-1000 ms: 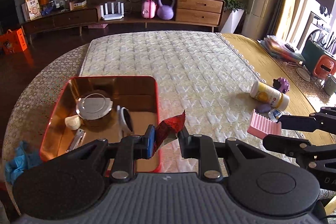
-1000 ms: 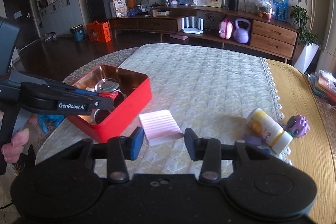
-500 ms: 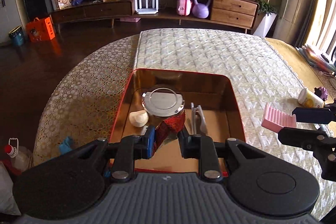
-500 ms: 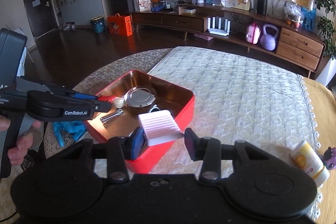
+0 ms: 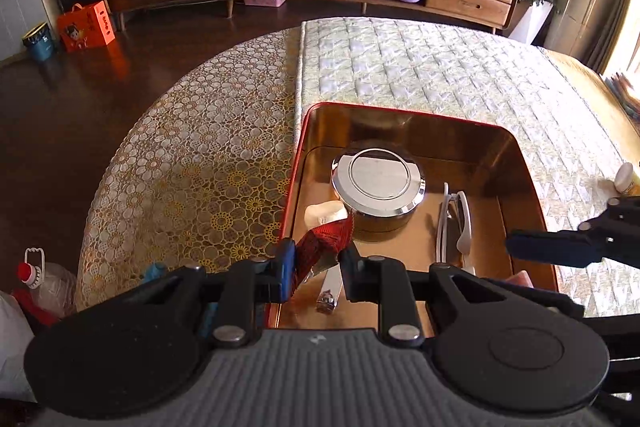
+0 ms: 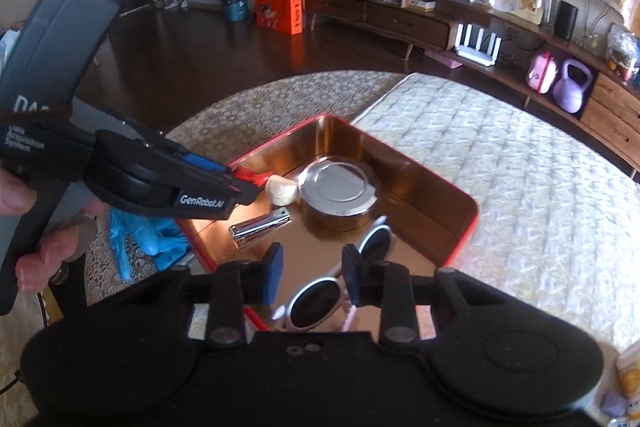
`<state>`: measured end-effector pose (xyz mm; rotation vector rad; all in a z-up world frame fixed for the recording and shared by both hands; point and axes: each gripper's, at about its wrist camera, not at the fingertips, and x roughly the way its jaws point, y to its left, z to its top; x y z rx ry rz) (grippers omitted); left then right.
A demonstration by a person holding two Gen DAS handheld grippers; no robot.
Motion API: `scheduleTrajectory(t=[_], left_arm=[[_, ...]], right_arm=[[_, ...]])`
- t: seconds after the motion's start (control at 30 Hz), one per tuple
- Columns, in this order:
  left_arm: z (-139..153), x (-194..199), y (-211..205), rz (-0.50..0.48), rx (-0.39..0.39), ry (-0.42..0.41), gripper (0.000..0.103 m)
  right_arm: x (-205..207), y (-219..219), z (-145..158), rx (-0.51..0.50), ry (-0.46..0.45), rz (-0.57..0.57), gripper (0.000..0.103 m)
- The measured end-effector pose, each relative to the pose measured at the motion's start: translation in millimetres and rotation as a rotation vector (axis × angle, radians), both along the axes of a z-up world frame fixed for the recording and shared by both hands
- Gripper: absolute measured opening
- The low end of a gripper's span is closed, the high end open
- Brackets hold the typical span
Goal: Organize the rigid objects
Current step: 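Carry both to the red tray and open the right tool to drop the pad inside, then lower the red wrapper into the red tray and open the left tool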
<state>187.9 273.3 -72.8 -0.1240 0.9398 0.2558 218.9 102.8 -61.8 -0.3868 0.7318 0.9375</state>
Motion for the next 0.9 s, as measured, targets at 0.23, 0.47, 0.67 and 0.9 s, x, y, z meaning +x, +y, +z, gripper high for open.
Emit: scheduleTrajectory(t=[0.23, 0.47, 0.67, 0.9], left_arm=[[-10.2, 8.2, -2.4, -0.046, 0.007, 0.016, 0.023], [-22.6, 12.0, -8.7, -0.064, 0.004, 0.053, 0.023], [-22.0, 12.5, -9.8, -0.058, 0.009, 0.056, 0.023], [-21.8, 10.0, -11.9, -0.053, 0.005, 0.057, 0.031]], right_arm=[[0.8, 0.9, -13.1, -0.014, 0.011, 0.009, 0.032], [1.4, -7.1, -13.3, -0.001, 0.034, -0.005, 0.035], [-2.2, -11.0, -10.1, 0.01, 0.04, -0.003, 0.036], [-4.9, -18.5, -5.9, 0.035, 0.051, -0.01, 0.039]])
